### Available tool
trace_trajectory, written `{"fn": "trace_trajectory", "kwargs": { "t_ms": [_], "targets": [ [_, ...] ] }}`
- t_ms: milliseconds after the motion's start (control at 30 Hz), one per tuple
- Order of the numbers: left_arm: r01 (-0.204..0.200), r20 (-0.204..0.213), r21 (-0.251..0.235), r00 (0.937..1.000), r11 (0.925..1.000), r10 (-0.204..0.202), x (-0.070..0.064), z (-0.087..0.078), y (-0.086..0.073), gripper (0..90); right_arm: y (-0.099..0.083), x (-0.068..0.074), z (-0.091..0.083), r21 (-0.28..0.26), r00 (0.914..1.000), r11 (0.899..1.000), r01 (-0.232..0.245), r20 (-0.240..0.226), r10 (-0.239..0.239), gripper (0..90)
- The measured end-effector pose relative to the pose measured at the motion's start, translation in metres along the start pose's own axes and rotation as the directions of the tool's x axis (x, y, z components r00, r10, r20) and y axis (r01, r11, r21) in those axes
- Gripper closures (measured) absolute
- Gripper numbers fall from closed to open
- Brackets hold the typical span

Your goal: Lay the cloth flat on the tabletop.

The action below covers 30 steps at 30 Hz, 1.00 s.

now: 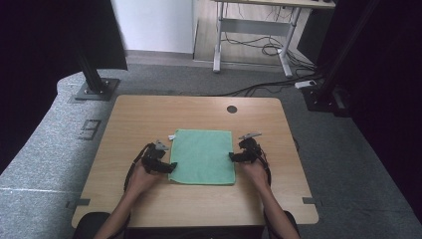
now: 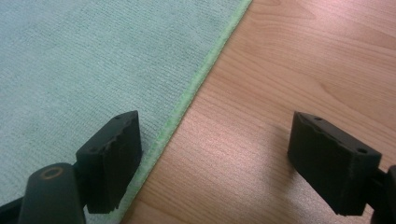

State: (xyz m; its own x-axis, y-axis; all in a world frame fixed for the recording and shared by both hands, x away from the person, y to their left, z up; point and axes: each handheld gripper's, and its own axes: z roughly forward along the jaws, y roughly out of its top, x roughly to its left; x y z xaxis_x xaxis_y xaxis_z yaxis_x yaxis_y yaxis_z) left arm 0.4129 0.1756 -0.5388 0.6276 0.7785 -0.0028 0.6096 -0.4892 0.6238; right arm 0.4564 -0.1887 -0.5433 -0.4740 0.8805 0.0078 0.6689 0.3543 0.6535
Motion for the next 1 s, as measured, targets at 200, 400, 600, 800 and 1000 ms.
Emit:
{"fn": "trace_trajectory", "kwargs": {
  "t_ms": [200, 400, 600, 800, 1000],
  "targets": [
    [-0.007, 0.004, -0.01, 1.0, 0.9999, 0.007, 0.001, 0.001, -0.001, 16.8, -0.001, 0.0, 0.0, -0.01, 1.0, 1.0, -0.006, -0.005, 0.006, 18.3],
    [-0.024, 0.034, -0.043, 0.9991, 0.9988, 0.025, -0.002, -0.006, 0.001, 16.7, -0.002, 0.0, -0.004, -0.02, 0.9997, 1.0, -0.006, -0.025, 0.006, 19.1],
    [-0.035, 0.062, -0.074, 0.9973, 0.9967, 0.039, -0.007, -0.021, 0.004, 14.9, -0.003, 0.003, -0.018, -0.033, 0.9984, 0.999, 0.02, -0.052, -0.022, 15.6],
    [-0.047, 0.07, -0.08, 0.9961, 0.9957, 0.053, -0.007, -0.035, 0.001, 14.4, -0.007, 0.005, -0.038, -0.056, 0.9961, 0.997, 0.044, -0.074, -0.048, 13.6],
    [-0.058, 0.048, -0.087, 0.9968, 0.9945, 0.063, -0.006, -0.052, -0.005, 14.3, -0.01, 0.01, -0.058, -0.079, 0.9931, 0.995, 0.065, -0.092, -0.072, 11.6]
  ]
}}
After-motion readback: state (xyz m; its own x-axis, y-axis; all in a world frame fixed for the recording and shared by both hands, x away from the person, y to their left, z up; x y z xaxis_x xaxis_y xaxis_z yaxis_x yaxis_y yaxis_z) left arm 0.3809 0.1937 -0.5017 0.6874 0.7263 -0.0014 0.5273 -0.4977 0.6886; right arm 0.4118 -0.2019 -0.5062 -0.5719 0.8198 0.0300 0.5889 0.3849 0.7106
